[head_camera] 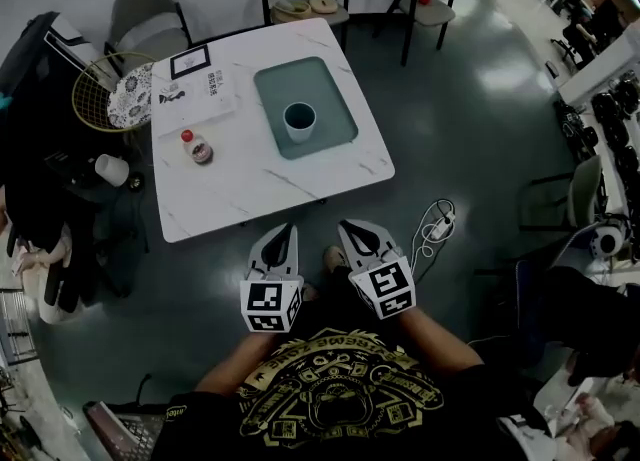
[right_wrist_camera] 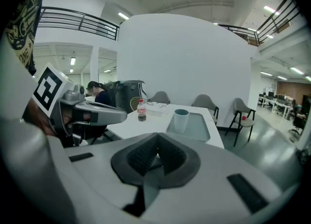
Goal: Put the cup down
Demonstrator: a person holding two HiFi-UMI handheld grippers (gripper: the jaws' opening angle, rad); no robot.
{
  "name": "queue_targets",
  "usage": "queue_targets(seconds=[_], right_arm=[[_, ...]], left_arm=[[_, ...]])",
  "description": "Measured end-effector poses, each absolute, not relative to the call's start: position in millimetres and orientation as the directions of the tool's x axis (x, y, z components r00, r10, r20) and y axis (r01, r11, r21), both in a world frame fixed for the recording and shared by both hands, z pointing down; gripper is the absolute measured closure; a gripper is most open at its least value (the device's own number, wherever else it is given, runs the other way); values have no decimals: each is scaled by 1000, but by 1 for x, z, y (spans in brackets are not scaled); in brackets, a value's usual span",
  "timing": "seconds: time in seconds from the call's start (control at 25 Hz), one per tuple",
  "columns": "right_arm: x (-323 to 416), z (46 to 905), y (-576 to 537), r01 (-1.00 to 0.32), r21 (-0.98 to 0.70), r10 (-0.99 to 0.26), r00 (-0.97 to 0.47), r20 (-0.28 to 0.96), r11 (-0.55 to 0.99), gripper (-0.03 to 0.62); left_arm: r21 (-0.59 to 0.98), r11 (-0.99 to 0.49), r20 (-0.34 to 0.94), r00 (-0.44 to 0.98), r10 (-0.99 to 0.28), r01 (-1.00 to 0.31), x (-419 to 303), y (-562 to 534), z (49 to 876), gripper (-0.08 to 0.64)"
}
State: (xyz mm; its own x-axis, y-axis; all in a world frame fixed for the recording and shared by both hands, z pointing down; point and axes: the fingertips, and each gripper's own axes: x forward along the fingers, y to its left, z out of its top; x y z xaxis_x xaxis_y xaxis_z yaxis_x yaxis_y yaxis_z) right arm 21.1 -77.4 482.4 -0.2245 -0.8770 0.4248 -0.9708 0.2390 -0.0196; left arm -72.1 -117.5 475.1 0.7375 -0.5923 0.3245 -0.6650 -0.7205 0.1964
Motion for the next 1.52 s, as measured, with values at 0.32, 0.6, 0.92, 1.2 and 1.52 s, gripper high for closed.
queue_targets(seconds=[0.32, 0.6, 0.92, 1.2, 1.52], right_arm=[[38, 477, -41, -981, -31, -890, -186, 416, 191, 584], [68, 468, -4, -987, -44, -909, -157, 386, 152, 584], [101, 461, 45, -983, -57, -912, -184, 367, 176, 584], [128, 458, 84, -977, -58, -905, -212, 369, 205, 584], [142, 464, 124, -969, -73, -897, -247, 367, 237, 584]], left_arm=[[209, -773, 303, 791, -531, -599, -48, -82, 472, 549], [197, -801, 290, 814, -503, -565, -17, -51, 464, 549], [151, -820, 288, 818, -498, -553, 23, -1, 450, 549], [126, -811, 279, 805, -523, -571, 50, 34, 438, 549], [138, -775, 309, 770, -558, -617, 58, 75, 444, 549]])
